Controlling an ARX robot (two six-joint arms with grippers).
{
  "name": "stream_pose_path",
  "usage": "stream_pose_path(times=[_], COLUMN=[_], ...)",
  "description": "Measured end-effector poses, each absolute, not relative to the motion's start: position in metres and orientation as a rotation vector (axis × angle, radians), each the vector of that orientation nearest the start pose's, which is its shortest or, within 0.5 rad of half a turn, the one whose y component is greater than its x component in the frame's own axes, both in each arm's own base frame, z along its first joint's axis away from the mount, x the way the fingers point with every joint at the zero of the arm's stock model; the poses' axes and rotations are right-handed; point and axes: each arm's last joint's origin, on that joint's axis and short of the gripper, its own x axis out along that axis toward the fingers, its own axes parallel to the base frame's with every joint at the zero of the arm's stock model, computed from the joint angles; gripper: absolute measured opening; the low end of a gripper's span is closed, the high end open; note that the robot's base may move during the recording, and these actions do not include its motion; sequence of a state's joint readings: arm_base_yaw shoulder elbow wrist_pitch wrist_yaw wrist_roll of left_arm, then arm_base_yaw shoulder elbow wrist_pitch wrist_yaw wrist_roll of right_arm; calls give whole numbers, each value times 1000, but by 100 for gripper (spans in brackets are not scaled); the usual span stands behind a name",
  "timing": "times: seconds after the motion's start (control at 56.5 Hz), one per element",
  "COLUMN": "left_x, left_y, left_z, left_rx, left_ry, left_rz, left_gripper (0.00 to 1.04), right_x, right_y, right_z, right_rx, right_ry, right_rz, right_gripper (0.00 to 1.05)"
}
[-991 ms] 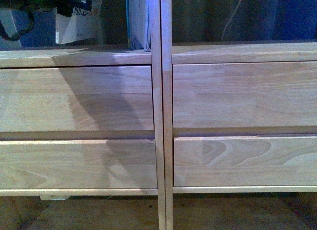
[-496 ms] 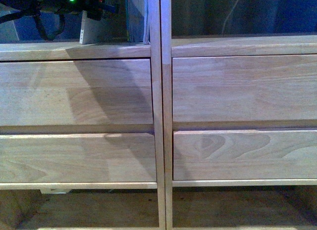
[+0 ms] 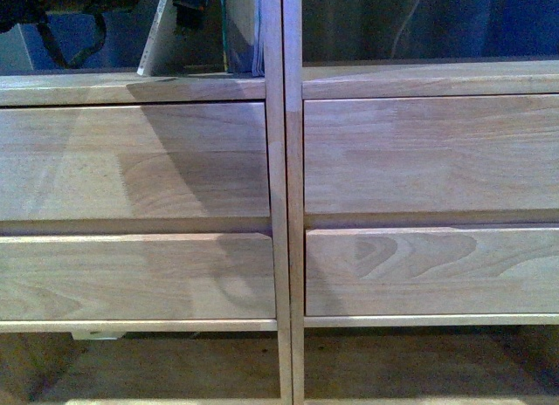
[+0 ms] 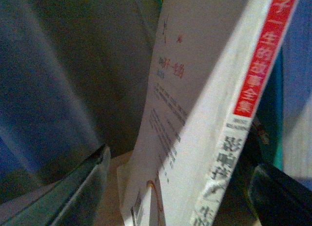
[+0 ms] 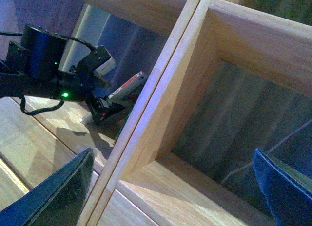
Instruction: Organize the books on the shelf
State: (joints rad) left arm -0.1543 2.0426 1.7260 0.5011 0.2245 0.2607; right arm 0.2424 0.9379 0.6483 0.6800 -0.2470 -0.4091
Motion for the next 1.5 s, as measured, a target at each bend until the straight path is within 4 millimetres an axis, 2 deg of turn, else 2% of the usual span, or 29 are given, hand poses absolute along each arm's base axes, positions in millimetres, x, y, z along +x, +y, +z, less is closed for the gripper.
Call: stream_pose_path(times=[0.106, 0.248, 0.442, 0.496, 0.584, 0.655, 0.726, 0.92, 0.956, 1.027, 1.062, 1.115, 1.168, 1.239, 1.363, 1.469, 1.504], left_x=[465, 435, 368, 339, 271, 217, 183, 116, 108, 100, 97, 95, 97, 100, 98, 98, 98], left_y=[-74, -56, -21, -10, 17, 36, 47, 56, 55, 48, 43, 35, 31, 26, 18, 14, 13], left_z=[347, 365, 376, 375, 365, 352, 343, 329, 327, 326, 319, 296, 275, 249, 235, 223, 217], left_rx=[224, 185, 136, 127, 89, 73, 55, 53, 53, -32, -56, -73, -74, -54, -21, -15, -14], left_ry=[-242, -268, -281, -280, -285, -285, -293, -335, -338, -292, -245, -122, -40, 19, 0, 2, 7], left_rz=[-361, -352, -313, -297, -283, -278, -285, -327, -327, -152, -88, -16, 9, 24, 12, 10, 11], left_gripper=[97, 97, 97, 97, 97, 97, 97, 97, 97, 86, 80, 70, 61, 45, 22, 4, 3], right_x=[197, 197, 193, 191, 187, 182, 176, 147, 142, 130, 127, 124, 116, 113, 115, 112, 111], right_y=[56, 56, 51, 45, 24, 11, 5, 4, 5, 8, 9, 7, 1, 1, 0, 0, 0], right_z=[341, 345, 357, 363, 376, 378, 378, 371, 368, 361, 358, 356, 350, 321, 281, 261, 255], right_rx=[-392, -381, -347, -324, -199, -93, -44, -22, -21, -28, -37, -32, -21, -15, -14, -14, -14], right_ry=[-487, -496, -511, -505, -453, -399, -376, -381, -375, -374, -368, -284, -151, -40, 12, 9, 3], right_rz=[396, 394, 369, 345, 269, 220, 187, 119, 120, 114, 105, 69, 10, 6, 1, 2, 2], right_gripper=[98, 98, 98, 98, 98, 98, 98, 98, 98, 98, 98, 92, 83, 68, 45, 28, 21])
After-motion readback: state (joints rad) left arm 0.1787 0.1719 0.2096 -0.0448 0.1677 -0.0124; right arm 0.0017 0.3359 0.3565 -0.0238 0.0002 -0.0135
